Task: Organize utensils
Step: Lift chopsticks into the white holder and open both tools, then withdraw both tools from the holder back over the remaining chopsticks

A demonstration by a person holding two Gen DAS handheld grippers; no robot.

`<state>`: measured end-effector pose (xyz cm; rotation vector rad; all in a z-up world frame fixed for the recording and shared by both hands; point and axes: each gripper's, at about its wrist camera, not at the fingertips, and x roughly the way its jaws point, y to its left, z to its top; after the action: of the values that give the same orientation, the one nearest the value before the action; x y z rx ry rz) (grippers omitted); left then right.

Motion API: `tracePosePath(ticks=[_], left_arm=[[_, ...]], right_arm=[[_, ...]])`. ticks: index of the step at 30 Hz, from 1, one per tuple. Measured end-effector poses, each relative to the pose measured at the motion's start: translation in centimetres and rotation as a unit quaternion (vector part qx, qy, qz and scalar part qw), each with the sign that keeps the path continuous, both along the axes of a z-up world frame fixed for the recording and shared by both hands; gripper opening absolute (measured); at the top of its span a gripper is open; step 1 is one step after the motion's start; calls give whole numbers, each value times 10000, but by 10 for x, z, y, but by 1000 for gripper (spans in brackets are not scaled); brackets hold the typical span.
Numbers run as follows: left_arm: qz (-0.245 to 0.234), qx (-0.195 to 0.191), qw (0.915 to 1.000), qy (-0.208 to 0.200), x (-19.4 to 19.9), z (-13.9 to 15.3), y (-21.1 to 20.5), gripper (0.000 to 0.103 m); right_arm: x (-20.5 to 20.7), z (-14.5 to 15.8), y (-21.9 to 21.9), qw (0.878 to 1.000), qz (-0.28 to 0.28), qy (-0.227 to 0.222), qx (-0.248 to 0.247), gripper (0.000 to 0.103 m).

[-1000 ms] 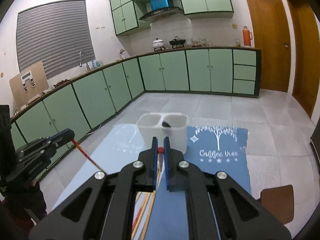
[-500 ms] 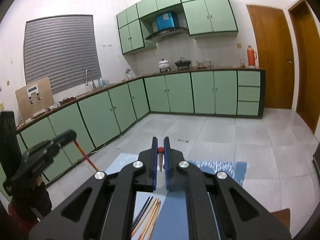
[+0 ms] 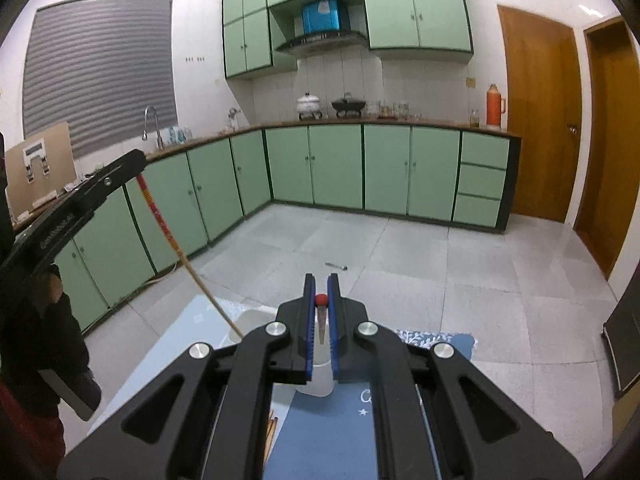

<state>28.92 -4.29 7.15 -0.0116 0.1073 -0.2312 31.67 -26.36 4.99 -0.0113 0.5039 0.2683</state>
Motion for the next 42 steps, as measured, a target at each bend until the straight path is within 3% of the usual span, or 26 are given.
tracePosePath(ticks=[8,12,15,25,31,42], left_arm=[[-83,-7,9963,855,36,-51,1,7],[-81,23,9950,992,27,-59,8,29],[-46,63,9950,997,16,-57,13,34],[88,43,9945,1045,-62,-57,36,54],[96,74,9890,1471,-104,-92,42,61],[42,336,9647,2610,-150,-191,42,63]], right_arm=[[30,-40,19,9988,81,439,-182,7],[28,-46,21,9987,60,487,-118,19],[15,-40,16,9994,-23,353,26,32],[-56,-35,-17,9985,-371,-101,386,59],[-108,-72,-21,9970,-581,46,506,70],[-169,-170,4,9940,-636,795,406,71]])
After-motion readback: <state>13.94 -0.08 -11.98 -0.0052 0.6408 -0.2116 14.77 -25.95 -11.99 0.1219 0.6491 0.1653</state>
